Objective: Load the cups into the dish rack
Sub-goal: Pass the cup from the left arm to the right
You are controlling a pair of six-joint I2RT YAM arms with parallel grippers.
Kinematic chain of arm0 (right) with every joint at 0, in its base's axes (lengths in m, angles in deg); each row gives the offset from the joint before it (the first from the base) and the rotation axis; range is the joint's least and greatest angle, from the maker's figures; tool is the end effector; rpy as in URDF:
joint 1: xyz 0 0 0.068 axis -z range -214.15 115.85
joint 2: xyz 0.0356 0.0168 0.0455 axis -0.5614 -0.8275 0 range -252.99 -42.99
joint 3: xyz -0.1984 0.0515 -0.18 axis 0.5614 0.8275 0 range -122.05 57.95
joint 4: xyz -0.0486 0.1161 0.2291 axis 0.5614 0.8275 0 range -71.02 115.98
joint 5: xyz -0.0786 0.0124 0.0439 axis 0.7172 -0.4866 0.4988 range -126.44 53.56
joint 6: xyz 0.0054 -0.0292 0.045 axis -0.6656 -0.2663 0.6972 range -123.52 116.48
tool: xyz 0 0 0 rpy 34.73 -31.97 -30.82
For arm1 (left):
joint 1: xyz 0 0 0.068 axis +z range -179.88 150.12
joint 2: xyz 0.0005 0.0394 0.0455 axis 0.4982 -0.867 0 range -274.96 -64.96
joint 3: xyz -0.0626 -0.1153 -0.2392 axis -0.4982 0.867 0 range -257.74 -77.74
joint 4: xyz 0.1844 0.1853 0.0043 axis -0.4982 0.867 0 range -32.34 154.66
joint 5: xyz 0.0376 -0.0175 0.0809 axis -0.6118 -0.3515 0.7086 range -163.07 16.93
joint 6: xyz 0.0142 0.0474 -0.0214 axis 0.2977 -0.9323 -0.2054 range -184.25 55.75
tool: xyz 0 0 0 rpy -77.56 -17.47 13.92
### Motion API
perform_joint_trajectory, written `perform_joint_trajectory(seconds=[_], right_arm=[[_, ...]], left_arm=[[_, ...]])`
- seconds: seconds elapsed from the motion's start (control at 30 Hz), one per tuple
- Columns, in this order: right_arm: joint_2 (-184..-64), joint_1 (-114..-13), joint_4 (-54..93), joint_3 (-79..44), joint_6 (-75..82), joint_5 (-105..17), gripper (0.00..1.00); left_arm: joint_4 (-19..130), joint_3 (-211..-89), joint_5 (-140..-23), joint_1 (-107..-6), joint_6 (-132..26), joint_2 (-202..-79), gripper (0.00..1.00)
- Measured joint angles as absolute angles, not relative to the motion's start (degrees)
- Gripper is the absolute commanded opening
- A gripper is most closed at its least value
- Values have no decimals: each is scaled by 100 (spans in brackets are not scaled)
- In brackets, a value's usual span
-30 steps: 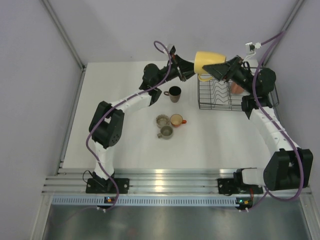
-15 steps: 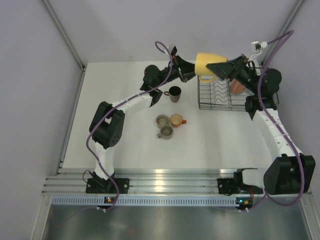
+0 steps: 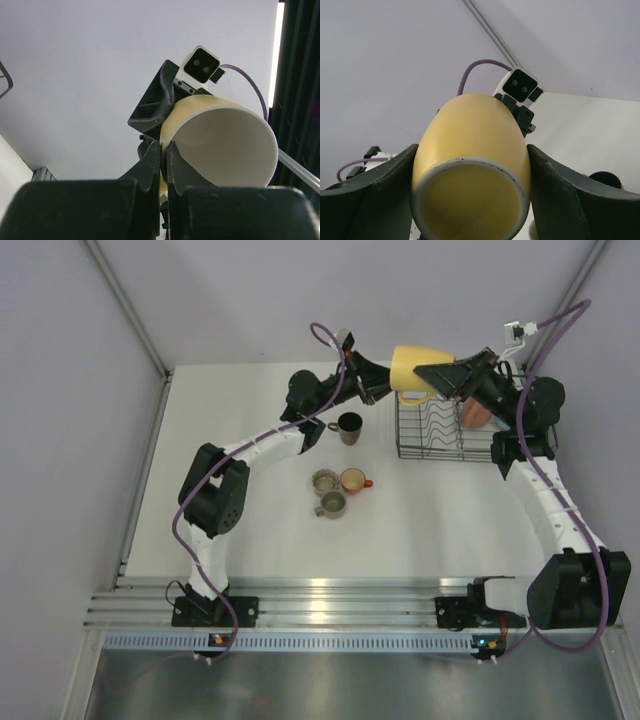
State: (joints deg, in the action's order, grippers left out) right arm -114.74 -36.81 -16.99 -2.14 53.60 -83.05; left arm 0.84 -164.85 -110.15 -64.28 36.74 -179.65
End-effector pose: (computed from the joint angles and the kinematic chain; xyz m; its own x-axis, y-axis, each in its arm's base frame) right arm 0.2776 0.0388 0.4140 -0.3590 0.5609 -0.7460 -0.7218 0.3399 0.6029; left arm 0.3713 -0.2802 0.3431 -0.9454 -0.3018 -0.1226 0.2269 -0.3398 -0.9127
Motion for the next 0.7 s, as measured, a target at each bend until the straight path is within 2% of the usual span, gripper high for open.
perform_joint_trajectory(seconds=[0.23,0.27,0.3,0.4,0.53,0.7], right_arm=[[-11472,-3670,-1719,-188,5371,-8272,0],[-11470,-3670,-1756,-147,5371,-8255,0],[-11467,-3670,-1786,-116,5369,-8235,0],[-11465,-3670,-1789,-44,5336,-8154,0],[-11511,-3663,-1673,-5,5214,-8067,0],[-11653,-3659,-1649,-5,5148,-8023,0]], left_arm=[[110,-16509,-11011,-6434,3674,-17969,1],[117,-16511,-11020,-6434,3674,-17976,4],[117,-16516,-11024,-6434,3674,-17991,12],[97,-16540,-11024,-6432,3711,-18070,25],[65,-16583,-10998,-6432,3829,-18179,33],[56,-16583,-10908,-6421,3905,-18271,36]])
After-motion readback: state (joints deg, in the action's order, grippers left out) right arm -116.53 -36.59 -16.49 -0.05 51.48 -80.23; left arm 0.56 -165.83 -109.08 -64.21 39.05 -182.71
